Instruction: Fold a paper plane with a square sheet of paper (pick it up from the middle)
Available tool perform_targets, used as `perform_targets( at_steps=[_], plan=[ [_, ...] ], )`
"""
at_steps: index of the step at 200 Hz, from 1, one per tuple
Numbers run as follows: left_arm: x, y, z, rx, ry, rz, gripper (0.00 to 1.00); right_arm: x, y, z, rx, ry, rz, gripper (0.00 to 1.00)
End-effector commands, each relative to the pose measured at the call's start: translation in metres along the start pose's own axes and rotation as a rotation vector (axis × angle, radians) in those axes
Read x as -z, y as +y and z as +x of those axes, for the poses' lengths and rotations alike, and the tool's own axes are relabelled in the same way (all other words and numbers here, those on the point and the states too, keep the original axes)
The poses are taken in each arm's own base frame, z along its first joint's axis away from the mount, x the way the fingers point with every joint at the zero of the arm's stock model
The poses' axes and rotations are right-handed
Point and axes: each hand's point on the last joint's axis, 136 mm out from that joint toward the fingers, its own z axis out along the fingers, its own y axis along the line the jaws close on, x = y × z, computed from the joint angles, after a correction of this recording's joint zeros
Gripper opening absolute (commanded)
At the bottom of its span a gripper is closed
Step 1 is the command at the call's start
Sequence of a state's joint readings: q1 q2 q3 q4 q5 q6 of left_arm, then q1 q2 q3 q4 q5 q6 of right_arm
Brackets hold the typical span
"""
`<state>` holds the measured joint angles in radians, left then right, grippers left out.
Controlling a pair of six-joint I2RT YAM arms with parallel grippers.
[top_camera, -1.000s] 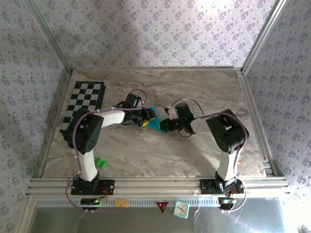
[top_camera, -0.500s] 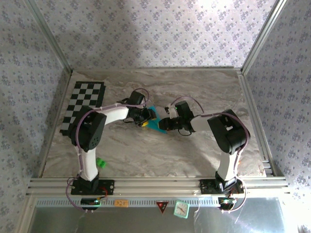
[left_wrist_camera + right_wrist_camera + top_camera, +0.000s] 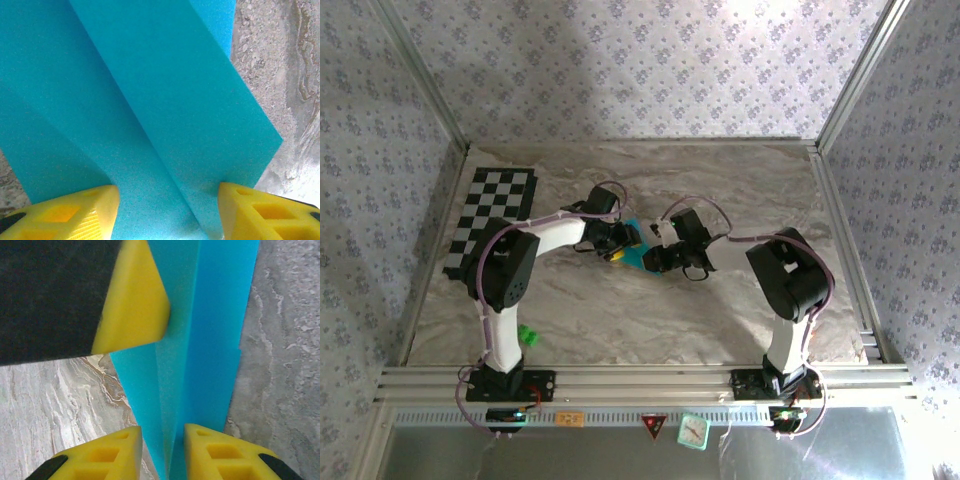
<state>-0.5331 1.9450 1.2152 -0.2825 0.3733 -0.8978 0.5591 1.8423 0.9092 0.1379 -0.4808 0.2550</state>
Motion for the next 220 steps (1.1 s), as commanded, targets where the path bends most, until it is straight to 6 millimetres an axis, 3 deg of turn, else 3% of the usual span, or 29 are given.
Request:
perform_targets(
  at_steps=[1,127,196,220],
  plan=[
    [-0.015,0.047,0.020,0.043,0.068,-0.168,0.58,-0.004,-0.004,0.000,0.023,0.022,0.028,0.29],
    [-0.009,0.038,0.019,0.031,0.058,-0.144,0.58,-0.009,-0.004,0.001,-0.029,0.032,-0.024,0.11],
    [0.041,-0.026,-0.011,-0.086,-0.090,0.031,0.67,-0.005,-0.003,0.004,-0.158,0.070,-0.132,0.05],
    [0.048,-0.034,-0.014,-0.094,-0.120,0.089,0.67,-0.007,-0.003,0.005,-0.180,0.090,-0.141,0.05]
  ],
)
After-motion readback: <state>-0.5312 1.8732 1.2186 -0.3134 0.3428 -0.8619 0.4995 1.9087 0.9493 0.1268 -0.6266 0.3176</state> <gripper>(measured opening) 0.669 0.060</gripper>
